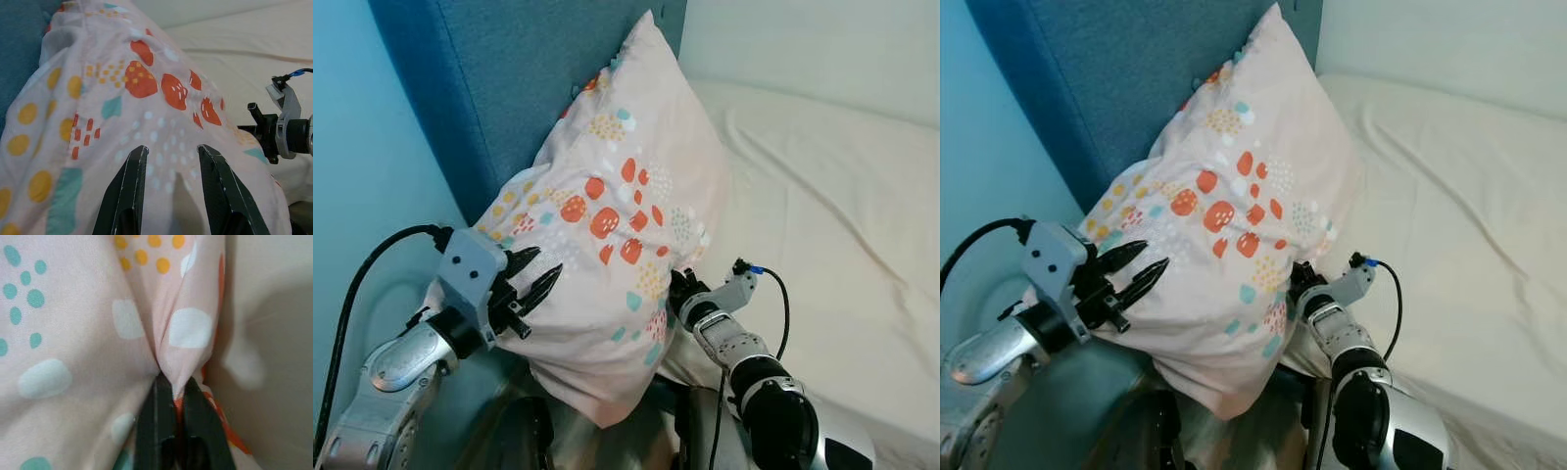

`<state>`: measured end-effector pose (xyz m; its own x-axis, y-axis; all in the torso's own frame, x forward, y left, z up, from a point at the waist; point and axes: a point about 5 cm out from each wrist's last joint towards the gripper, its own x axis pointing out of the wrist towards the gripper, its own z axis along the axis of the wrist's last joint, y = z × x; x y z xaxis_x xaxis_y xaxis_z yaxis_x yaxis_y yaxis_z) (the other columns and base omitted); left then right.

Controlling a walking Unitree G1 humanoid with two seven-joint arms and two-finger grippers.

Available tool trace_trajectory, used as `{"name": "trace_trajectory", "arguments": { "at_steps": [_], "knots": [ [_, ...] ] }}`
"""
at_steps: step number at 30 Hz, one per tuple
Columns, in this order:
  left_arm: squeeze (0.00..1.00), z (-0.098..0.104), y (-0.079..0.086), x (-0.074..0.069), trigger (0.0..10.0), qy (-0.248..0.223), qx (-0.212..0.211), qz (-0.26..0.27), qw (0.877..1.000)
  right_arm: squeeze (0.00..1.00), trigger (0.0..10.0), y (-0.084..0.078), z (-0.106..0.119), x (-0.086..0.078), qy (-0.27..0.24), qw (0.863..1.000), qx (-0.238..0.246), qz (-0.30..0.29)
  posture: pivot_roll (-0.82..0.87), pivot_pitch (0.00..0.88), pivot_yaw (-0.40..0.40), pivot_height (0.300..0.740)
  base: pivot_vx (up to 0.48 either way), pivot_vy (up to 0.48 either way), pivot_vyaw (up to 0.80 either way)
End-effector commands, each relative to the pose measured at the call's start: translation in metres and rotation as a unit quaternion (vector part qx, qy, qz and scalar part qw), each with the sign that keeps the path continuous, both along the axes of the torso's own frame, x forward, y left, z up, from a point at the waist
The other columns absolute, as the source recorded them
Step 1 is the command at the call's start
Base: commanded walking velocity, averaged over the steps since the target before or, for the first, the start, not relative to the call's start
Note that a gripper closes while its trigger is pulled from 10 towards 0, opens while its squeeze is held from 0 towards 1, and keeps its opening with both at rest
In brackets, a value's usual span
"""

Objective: Clean up the room

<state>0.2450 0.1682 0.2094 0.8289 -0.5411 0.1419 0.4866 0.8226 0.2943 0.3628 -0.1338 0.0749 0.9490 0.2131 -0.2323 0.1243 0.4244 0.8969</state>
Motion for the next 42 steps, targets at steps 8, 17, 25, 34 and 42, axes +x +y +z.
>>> {"name": "trace_trajectory", "arguments": {
  "at_steps": [8, 17, 25, 34, 42],
  "knots": [
    [0.0, -0.003, 0.007, 0.008, 10.0, -0.011, 0.022, 0.027, 0.999, 0.0, 0.0, -0.006, 0.004, 0.001, -0.039, 0.999, -0.009, -0.013, 0.15, 0.217, -0.023, 0.576, 0.0, 0.0, 0.0],
    [0.0, -0.012, -0.003, 0.019, 10.0, -0.019, 0.022, 0.032, 0.999, 0.0, 0.0, -0.014, 0.05, 0.011, -0.191, 0.979, -0.033, -0.06, 0.12, 0.204, -0.006, 0.576, 0.0, 0.0, 0.0],
    [0.0, -0.012, -0.005, 0.027, 10.0, -0.035, 0.028, 0.039, 0.998, 0.0, 0.0, -0.003, 0.075, 0.007, -0.251, 0.963, -0.072, -0.062, 0.1, 0.199, 0.01, 0.576, 0.0, 0.0, 0.0],
    [0.0, -0.011, -0.002, 0.032, 10.0, -0.048, 0.036, 0.046, 0.997, 0.0, 0.0, 0.019, 0.088, -0.009, -0.27, 0.952, -0.131, -0.06, 0.1, 0.196, 0.01, 0.576, 0.0, 0.0, 0.0],
    [0.0, -0.009, 0.001, 0.035, 10.0, -0.057, 0.038, 0.05, 0.996, 0.0, 0.0, 0.02, 0.095, -0.016, -0.259, 0.949, -0.153, -0.093, 0.1, 0.192, 0.007, 0.576, 0.0, 0.0, 0.0]
  ]
}}
